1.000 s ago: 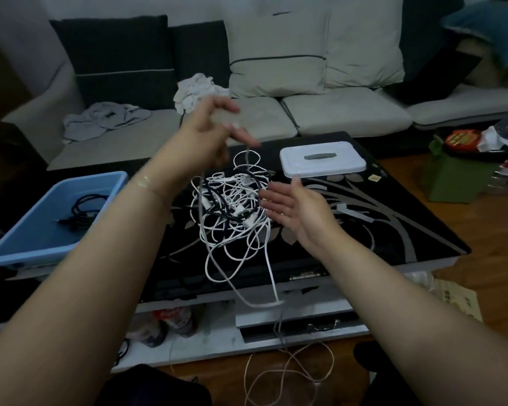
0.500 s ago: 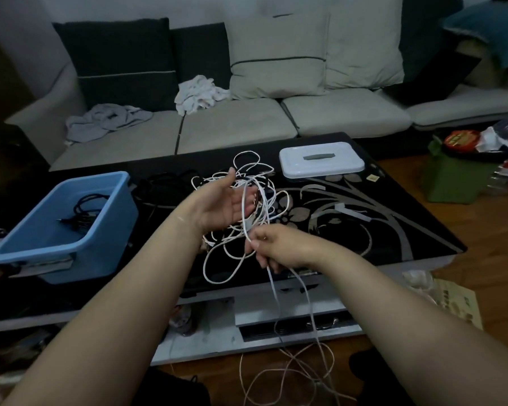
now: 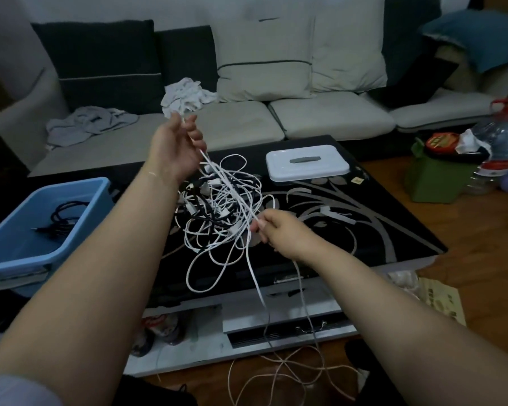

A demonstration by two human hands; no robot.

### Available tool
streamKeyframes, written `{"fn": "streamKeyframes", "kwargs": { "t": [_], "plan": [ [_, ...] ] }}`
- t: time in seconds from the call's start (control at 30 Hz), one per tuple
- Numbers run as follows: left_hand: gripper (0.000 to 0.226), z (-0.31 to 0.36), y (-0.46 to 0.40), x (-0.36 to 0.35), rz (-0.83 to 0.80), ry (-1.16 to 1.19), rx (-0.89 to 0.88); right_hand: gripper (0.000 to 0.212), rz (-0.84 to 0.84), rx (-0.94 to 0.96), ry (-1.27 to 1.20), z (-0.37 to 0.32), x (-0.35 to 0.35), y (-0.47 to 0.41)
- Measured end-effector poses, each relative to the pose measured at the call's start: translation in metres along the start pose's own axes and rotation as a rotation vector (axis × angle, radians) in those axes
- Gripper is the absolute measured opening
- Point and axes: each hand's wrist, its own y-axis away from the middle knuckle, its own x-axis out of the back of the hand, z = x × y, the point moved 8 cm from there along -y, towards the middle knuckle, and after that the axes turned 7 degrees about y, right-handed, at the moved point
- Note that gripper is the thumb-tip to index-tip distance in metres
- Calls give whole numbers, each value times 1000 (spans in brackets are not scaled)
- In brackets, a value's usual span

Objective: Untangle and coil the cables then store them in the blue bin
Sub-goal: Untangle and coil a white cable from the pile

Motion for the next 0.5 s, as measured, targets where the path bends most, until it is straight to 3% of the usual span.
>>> {"fn": "streamKeyframes", "kwargs": {
  "t": [0.07, 0.17, 0.3, 0.4, 0.5],
  "plan": [
    [43, 10, -2, -7, 40, -144, -26, 31, -14, -37, -25, 1, 1, 0],
    [23, 20, -4, 1, 92, -262, -88, 27, -169, -56, 1, -2, -16, 7],
    [17, 7, 7, 9, -105, -397, 70, 27, -272, 18, 16, -8, -35, 16],
    [25, 24, 17, 9, -71, -472, -112, 28, -383, 8, 7, -7, -49, 20],
    [26, 55, 33, -9, -66, -474, -369, 31, -280, -22, -46, -3, -44, 12]
  ]
}}
